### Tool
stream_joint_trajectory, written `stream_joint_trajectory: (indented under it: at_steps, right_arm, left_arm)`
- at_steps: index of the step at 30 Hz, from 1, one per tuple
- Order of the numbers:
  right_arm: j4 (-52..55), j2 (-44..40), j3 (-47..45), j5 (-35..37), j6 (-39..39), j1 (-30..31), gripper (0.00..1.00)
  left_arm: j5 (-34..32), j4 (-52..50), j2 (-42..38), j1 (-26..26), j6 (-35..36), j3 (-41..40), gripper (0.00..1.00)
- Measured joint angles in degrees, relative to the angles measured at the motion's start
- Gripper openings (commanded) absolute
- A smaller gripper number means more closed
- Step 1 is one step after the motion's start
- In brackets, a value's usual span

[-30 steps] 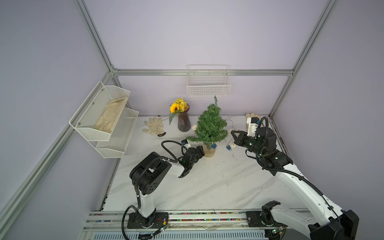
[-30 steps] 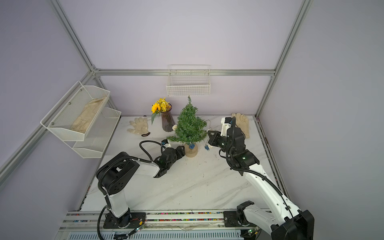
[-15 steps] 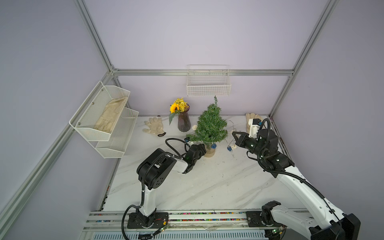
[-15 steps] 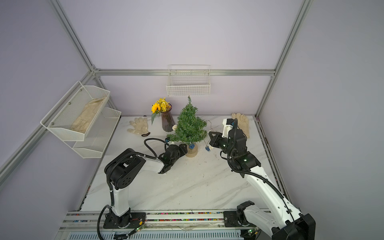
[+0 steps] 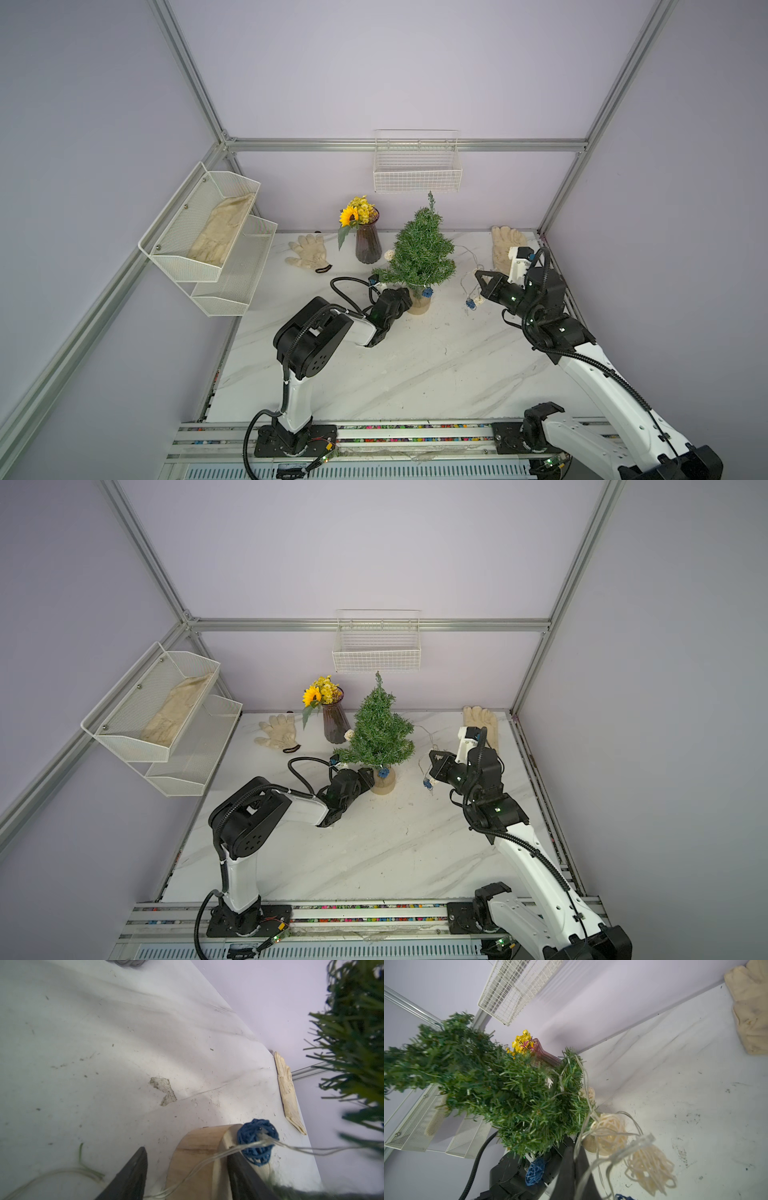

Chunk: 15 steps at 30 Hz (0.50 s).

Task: Remove string lights from the small christmas tree
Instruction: Remove the light string from the Christmas tree.

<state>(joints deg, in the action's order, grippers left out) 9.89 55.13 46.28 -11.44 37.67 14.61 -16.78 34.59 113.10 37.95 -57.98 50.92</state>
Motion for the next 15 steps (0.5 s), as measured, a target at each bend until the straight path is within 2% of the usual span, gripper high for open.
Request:
stream_joint_trajectory:
  at_steps: [3, 11, 15]
  right_arm:
    - [1.27, 1.07, -1.05, 0.02, 0.74, -2.80, 0.00]
    - [1.64, 5.68, -0.37, -0.22, 2.36, -15.45, 0.00]
    - [1.20, 7.32, 2.47, -1.95, 2.58, -18.82, 0.00]
  left_arm:
    - [0.02, -0.07, -0.02, 0.00, -0.09, 0.00, 0.59]
    - [0.15, -1.64, -0.33, -0.02, -0.17, 0.46, 0.59]
    - [0.37, -2.56, -0.52, -0.07, -0.20, 0.74, 0.59]
